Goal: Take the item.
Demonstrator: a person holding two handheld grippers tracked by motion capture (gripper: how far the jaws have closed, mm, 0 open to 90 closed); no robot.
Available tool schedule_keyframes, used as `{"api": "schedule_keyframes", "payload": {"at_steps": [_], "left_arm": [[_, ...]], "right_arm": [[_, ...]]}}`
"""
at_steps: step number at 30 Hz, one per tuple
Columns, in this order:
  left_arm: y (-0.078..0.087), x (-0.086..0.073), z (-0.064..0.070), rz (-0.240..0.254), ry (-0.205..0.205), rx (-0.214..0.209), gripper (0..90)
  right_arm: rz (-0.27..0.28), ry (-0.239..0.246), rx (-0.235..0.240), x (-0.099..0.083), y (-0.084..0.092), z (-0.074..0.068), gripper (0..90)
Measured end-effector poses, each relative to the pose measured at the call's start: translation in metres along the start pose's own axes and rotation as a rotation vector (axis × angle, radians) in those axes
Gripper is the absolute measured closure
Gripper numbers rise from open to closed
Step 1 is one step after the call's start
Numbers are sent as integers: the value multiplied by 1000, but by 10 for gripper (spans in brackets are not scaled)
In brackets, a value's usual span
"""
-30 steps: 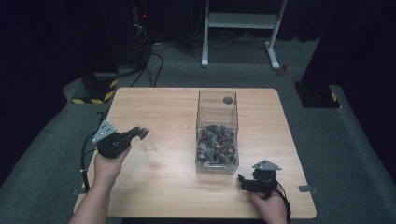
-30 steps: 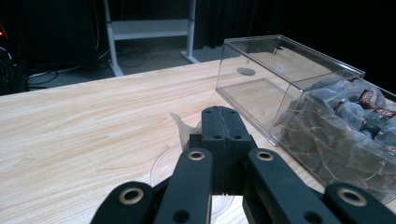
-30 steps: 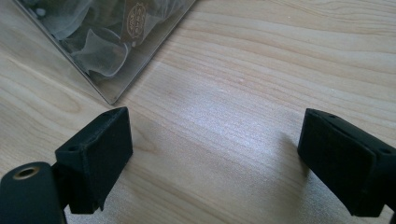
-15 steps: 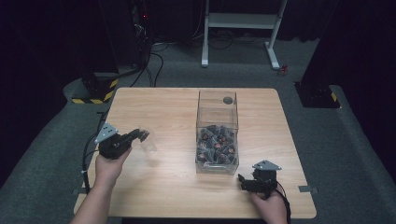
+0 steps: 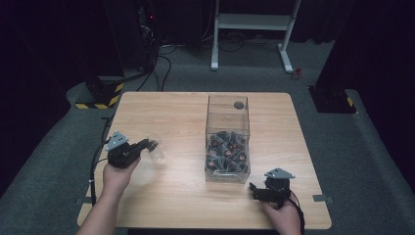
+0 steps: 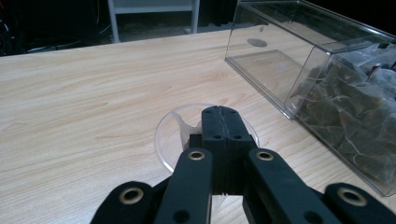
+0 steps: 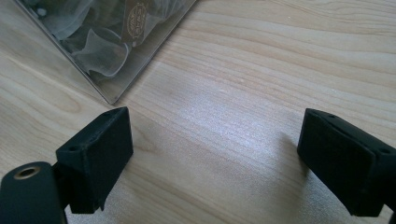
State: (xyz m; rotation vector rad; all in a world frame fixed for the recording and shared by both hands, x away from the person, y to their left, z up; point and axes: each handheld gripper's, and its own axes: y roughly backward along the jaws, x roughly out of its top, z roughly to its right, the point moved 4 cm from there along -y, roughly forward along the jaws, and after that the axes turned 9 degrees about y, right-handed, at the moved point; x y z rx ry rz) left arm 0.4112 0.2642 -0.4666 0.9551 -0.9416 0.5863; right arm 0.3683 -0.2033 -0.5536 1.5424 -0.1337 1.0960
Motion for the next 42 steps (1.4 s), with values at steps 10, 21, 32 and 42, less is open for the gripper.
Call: {"api": "schedule_keyframes", "payload": {"at_steps": [10,21,32,42], "left_arm": [[-7,-6,-2,-32,3,13,889],[-4,-3,1,-10,18,21,505],[-3,-2,4,1,15,27,378],[-1,-1,4,8,12,30,323]], "right_arm": [[0,0,0,0,0,0,102],[1,1,0,0,0,0,103],[2,4,0,0,0,0,105],[2,4,1,0,0,0,106]]}}
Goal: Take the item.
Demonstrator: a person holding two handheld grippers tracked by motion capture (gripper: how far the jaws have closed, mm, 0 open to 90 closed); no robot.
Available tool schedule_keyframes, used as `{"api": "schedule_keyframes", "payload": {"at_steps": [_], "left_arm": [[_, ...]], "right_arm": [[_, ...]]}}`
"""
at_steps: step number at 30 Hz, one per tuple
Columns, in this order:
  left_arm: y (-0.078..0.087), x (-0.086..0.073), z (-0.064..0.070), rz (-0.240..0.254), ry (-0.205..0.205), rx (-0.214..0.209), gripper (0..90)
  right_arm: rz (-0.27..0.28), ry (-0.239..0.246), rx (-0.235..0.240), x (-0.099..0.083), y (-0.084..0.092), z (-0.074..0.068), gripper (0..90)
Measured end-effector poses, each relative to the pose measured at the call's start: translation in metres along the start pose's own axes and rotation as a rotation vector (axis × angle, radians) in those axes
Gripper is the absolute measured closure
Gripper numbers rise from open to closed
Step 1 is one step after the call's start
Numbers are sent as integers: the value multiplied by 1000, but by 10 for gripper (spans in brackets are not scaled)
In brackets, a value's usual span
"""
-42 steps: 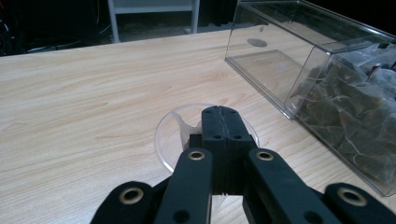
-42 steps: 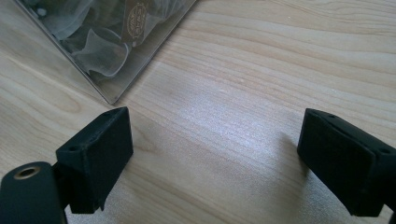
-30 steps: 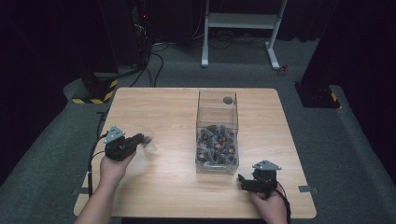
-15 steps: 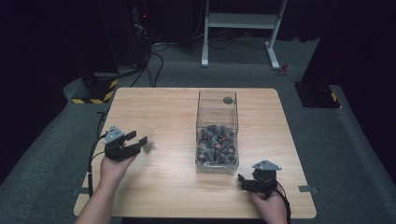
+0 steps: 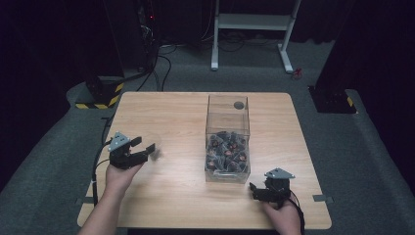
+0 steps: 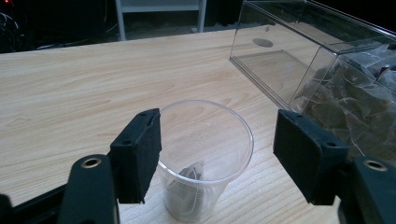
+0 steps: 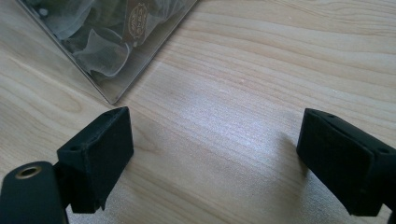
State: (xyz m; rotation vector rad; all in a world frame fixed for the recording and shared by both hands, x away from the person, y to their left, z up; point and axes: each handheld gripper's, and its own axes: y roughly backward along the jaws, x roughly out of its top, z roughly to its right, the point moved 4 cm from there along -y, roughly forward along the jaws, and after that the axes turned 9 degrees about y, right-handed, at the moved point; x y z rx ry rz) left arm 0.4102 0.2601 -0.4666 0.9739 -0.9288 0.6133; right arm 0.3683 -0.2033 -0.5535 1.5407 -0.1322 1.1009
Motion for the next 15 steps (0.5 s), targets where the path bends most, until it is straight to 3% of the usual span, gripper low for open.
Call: {"api": "schedule_keyframes", "payload": {"at_steps": [15], "left_arm": [[3,1,1,-8,-4,7,243]], "right_arm": [[0,0,0,0,0,0,106]]}}
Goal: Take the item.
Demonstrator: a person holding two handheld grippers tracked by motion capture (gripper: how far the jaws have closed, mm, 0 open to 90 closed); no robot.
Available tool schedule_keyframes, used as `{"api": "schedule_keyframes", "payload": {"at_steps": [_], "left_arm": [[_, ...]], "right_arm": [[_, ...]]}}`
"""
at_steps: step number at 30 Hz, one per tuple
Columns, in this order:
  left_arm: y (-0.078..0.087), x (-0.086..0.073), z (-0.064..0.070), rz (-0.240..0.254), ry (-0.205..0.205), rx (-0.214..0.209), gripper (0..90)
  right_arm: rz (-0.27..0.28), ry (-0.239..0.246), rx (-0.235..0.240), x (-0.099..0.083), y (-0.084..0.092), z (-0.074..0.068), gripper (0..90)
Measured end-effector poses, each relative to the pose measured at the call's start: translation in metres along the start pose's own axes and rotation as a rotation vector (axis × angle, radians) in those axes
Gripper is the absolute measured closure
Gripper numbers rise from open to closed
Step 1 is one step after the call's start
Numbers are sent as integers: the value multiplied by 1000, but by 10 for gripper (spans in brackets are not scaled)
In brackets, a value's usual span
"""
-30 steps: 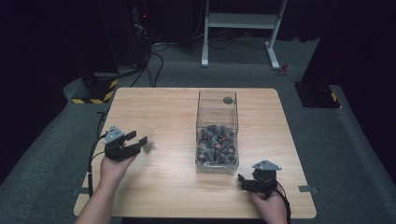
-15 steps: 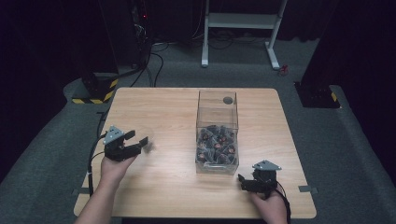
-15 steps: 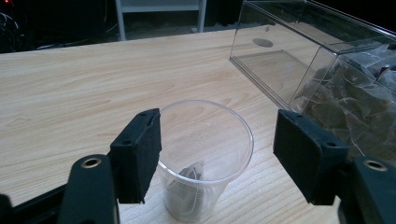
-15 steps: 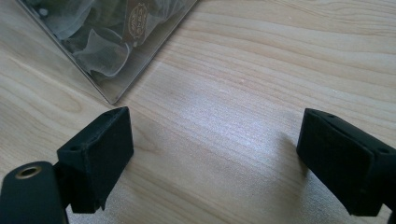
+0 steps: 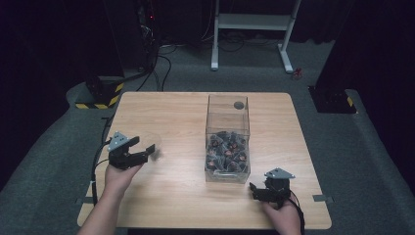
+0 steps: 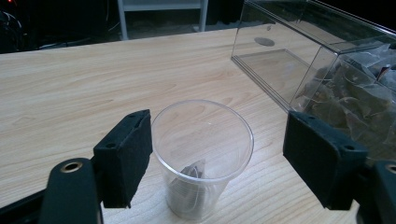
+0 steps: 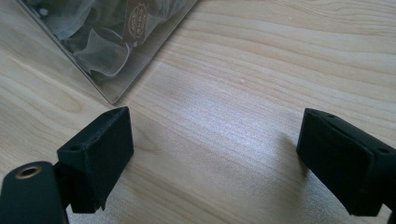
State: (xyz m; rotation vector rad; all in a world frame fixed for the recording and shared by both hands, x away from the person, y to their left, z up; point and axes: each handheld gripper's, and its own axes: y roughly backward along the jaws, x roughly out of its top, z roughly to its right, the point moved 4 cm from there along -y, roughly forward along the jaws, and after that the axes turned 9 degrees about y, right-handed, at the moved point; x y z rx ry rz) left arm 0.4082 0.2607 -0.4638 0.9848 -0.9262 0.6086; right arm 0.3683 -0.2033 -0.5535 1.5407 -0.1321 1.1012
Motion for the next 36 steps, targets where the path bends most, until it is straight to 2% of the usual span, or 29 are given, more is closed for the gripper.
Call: {"api": "schedule_keyframes", "payload": {"at_steps": [11,23,29,30,34,36], "left_arm": [[7,-7,-3,-10,14,-7,236],[15,-31,-10,-60,19,-4,243],[16,-51,-14,-106,18,0,245],[16,-54,-15,-118,8,3,245],[15,-72,-18,-169,14,13,244],[14,-84,-22,-213,15,21,241]], "right_arm": [[0,0,0,0,0,0,106],[0,0,0,0,0,0,106],[0,0,0,0,0,0,106],[0,0,0,0,0,0,106],[0,0,0,0,0,0,107],[0,0,0,0,0,0,107]]}}
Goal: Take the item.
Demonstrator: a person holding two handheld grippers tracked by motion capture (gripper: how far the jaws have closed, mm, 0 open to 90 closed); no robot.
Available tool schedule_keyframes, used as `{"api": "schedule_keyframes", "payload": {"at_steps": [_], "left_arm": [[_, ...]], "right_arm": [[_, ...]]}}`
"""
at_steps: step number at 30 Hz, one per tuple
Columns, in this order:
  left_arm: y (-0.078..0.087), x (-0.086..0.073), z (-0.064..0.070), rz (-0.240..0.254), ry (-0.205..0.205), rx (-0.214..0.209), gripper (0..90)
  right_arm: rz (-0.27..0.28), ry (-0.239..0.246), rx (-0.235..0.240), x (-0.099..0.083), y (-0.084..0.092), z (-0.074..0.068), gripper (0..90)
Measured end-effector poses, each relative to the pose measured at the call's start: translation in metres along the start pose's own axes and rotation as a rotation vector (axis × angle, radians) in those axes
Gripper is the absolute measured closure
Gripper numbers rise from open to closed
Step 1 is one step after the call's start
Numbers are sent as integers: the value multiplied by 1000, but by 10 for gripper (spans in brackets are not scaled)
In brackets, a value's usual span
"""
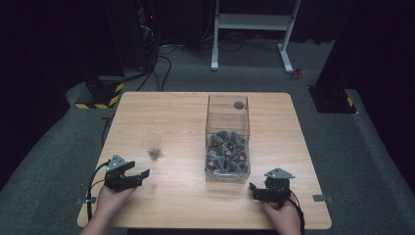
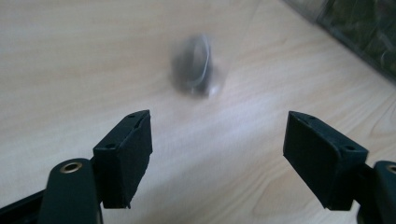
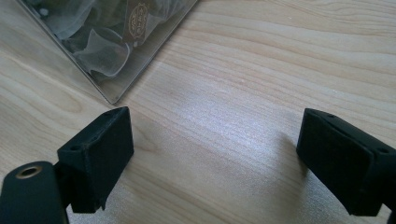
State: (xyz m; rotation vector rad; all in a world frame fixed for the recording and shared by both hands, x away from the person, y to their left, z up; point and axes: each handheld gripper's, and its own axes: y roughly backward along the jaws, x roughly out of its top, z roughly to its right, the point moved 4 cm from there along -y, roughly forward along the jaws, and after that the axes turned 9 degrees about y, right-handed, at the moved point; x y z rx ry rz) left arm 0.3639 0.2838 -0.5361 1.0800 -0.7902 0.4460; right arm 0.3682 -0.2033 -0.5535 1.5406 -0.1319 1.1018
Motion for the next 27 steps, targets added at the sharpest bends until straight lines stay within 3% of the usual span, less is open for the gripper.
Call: {"api": "schedule_keyframes", "payload": {"at_steps": [4,7,12,16,27], "left_arm": [[-4,-17,-4,-71,-9,19,230],[-1,-21,-1,-78,-31,39,224],[0,-28,5,-63,-90,112,213],[0,-30,8,-53,-68,125,191],[0,-30,8,-64,-74,116,161]], "right_arm": [[0,0,0,0,0,0,107],[0,0,0,0,0,0,109],[0,-4,1,0,0,-1,110],[1,-2,2,0,0,-1,111],[-2,-7,4,0,0,-1,104]]}}
